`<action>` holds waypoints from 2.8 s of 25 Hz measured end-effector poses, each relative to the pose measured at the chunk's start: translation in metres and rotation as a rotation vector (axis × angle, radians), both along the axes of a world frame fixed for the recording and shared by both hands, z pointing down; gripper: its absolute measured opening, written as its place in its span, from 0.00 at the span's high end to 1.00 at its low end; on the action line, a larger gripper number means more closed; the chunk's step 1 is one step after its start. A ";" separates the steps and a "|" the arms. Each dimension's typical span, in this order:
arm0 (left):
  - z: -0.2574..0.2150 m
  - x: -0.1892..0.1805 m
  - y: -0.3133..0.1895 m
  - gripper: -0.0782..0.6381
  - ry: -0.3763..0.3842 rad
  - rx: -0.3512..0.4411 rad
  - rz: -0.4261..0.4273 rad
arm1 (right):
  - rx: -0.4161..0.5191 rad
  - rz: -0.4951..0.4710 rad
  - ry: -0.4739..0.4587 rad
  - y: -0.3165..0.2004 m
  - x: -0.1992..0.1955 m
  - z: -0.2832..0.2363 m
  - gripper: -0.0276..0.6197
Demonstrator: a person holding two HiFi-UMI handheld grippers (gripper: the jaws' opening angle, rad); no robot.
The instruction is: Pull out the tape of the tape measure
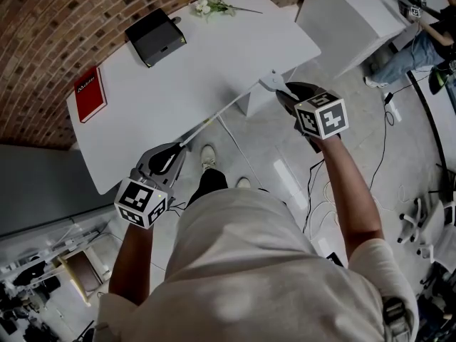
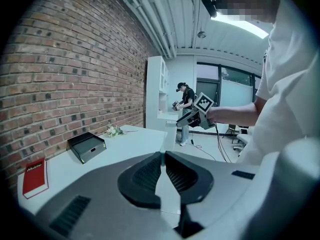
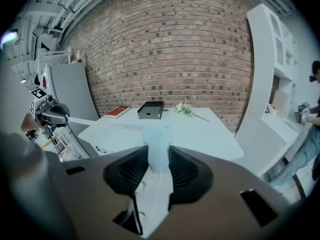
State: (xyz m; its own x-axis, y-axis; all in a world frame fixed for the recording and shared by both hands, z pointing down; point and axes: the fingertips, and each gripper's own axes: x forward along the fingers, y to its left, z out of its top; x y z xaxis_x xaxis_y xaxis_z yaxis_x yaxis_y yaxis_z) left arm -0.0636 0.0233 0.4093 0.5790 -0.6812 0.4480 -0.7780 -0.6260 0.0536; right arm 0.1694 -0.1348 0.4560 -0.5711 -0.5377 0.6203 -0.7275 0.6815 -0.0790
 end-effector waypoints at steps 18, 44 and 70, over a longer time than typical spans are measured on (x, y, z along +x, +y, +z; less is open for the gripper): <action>0.007 -0.019 0.004 0.85 -0.009 -0.019 -0.029 | -0.013 0.002 0.002 -0.009 -0.002 0.010 0.76; 0.016 -0.061 -0.047 0.85 0.041 -0.028 -0.049 | 0.011 -0.006 0.015 -0.034 -0.047 0.009 0.76; 0.029 -0.139 -0.168 0.85 0.024 -0.032 -0.083 | 0.053 0.050 0.011 -0.129 -0.108 0.016 0.76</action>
